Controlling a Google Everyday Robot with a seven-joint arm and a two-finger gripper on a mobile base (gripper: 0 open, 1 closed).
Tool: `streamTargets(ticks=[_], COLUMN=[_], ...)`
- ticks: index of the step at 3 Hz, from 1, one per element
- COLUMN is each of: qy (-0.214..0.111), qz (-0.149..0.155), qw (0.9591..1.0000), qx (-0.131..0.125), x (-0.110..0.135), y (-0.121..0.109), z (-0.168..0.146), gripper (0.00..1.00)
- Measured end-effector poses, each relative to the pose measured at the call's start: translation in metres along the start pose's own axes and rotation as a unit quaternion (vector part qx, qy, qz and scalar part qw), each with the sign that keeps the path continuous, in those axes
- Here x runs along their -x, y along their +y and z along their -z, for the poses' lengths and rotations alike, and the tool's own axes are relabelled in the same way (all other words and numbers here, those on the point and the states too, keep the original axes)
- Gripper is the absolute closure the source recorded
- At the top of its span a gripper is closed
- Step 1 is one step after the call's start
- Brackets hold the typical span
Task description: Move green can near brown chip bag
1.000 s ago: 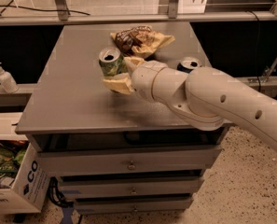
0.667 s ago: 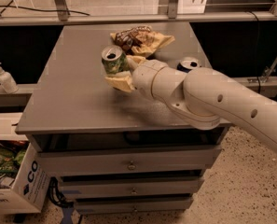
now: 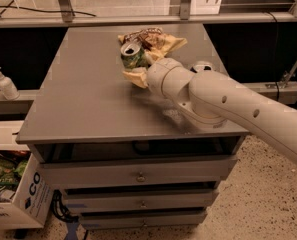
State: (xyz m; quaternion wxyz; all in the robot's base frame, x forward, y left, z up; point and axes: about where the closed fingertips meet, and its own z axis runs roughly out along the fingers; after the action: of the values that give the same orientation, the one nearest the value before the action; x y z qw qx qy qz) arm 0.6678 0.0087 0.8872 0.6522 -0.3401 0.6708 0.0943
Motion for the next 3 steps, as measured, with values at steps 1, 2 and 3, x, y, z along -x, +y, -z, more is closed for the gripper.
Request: streamTargets(ticks=[1, 2, 3], qy=[0.001, 0.005, 0.006], qz=[-0.005, -0.019, -0.038], qw=[0.9991, 0.9970, 0.9942], qx=[-0.042, -0.075, -0.100], x=[-0.004, -0.013, -0.020], y=[-0.023, -0.038, -0.047], z=[-0.010, -0.019, -0.025], gripper=[1.00, 1.00, 1.00])
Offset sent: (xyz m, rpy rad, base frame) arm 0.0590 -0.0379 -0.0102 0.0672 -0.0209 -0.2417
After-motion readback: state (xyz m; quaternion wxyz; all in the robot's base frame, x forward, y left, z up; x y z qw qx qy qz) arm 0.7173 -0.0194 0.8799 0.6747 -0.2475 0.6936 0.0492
